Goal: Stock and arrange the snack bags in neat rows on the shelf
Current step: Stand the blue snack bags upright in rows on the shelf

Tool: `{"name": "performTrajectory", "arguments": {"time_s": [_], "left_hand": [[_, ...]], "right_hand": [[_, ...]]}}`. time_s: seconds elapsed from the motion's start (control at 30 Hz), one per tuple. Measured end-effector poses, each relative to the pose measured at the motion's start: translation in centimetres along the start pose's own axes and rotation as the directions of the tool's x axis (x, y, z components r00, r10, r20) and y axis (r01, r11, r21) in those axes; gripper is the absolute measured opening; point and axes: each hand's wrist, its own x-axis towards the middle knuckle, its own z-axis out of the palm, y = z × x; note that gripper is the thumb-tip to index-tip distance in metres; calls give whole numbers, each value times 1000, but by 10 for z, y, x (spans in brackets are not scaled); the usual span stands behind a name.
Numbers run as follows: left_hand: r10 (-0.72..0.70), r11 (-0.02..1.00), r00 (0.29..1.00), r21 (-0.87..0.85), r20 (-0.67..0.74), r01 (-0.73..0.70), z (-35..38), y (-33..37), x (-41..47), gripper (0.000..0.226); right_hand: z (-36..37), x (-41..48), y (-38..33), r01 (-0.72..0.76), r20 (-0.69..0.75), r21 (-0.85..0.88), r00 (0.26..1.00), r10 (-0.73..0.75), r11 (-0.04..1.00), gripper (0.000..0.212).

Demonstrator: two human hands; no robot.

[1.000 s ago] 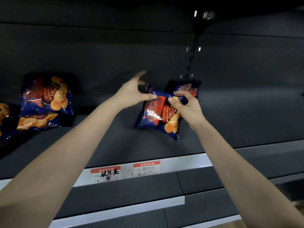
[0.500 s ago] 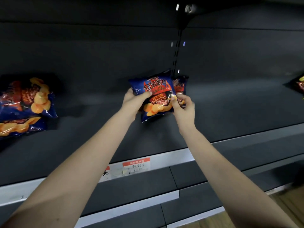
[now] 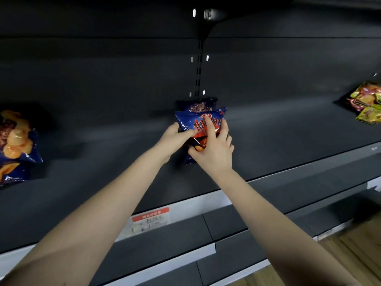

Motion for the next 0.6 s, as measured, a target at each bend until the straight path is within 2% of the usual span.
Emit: {"name": "performTrajectory", "arguments": {"time_s": [0.07, 0.17, 0.2, 0.27, 0.33, 0.4, 0.6], "left_hand": [[31, 998, 999, 57, -39, -29, 2, -3, 4, 20], [109, 958, 976, 281, -186, -53, -1, -12, 11, 42], [145, 913, 956, 407, -255, -30, -3, -15, 12, 47], [255, 749, 909, 662, -330, 30, -9, -22, 12, 49], [299, 557, 911, 827, -285, 76, -14, -31, 11, 53], [265, 458, 935, 884, -237, 94, -15, -42, 11, 56], [291, 402, 944, 915, -154, 25, -13, -63, 8, 47]], "right_hand": [[-1, 6, 5, 0, 14, -23, 1000, 0, 1000, 91], [3, 16, 11, -9, 57, -56, 998, 12, 998, 90], [5, 19, 13, -14, 74, -66, 997, 19, 998, 89], [12, 23, 15, -28, 118, -87, 992, 39, 996, 88], [17, 26, 16, -35, 155, -106, 987, 51, 994, 87], [22, 31, 16, -16, 181, -133, 983, 40, 991, 89], [28, 41, 17, 19, 251, -230, 967, 40, 973, 96]]}}
